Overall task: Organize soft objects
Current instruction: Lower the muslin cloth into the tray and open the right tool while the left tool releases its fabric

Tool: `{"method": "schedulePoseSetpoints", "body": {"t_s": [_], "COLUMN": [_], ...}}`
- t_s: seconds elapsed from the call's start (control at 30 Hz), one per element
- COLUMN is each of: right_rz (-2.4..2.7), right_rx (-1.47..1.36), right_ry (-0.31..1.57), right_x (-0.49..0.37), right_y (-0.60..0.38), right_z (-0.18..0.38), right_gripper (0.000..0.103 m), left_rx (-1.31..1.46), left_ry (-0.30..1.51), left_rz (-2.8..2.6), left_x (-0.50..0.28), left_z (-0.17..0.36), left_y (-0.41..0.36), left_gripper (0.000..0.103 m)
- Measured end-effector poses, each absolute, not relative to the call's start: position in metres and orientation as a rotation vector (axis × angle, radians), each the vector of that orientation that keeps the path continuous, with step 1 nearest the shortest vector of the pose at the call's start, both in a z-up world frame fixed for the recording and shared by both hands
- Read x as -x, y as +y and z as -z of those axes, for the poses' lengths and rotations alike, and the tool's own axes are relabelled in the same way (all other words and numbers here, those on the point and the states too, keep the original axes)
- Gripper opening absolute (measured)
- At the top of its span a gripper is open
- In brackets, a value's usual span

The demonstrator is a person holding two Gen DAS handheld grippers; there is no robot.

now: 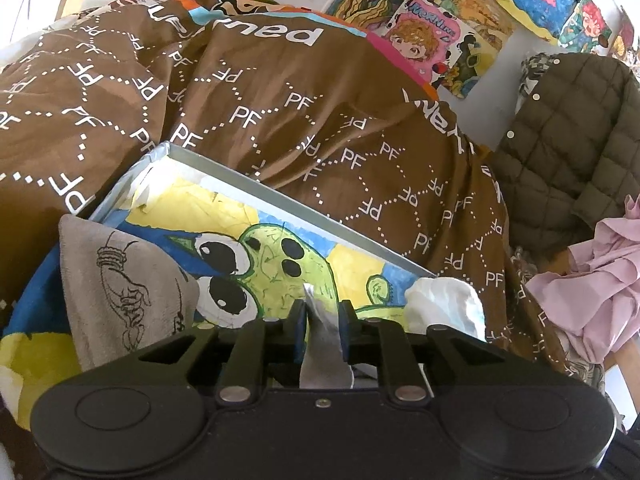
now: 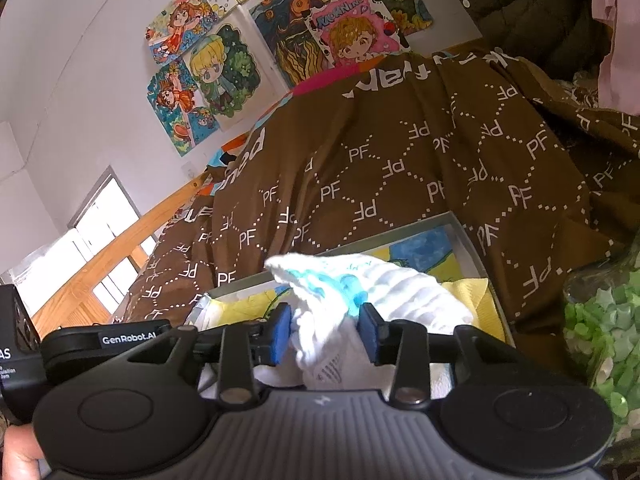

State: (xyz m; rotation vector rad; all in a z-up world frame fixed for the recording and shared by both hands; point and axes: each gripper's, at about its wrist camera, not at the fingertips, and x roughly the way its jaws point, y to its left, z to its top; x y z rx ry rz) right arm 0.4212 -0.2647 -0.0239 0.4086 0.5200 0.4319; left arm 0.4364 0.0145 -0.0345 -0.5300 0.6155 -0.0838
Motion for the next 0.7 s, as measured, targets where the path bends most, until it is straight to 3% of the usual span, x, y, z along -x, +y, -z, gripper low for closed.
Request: {"method": "schedulePoseSetpoints", "body": {"t_s": [0.2,0.43,0.53,0.7], "right_rz": [-0.417,-0.39,-0.378,-0.361], "right_rx": [-0.39,-0.387,-0.387,-0.389], "right_ry": [0.498,0.458,0.432,0.383], "right_x": [-0.414,-0.397,-0.387,-0.365], "right_y": [-0.267,-0.279,-0.285,-0.299], "right_z": [0.016,0.001,-0.008,-0.026], "right_gripper": [0.054,0.075,0.085,0.092], "left_rx": [0.511,0.457,0.416,0.368], "left_ry": [0.612,0.57,0.539,0.498], "left_rz": [0.077,0.061,0.067,0.078], "left_x": [-0.427,-0.409,-0.396,-0.369], "left_z": [0.024,0.005,-0.006,-0.023], "left_y": [0.015,0.011,0.008,0.002], "left_gripper": [0.037,0.07,0.079,0.087]}}
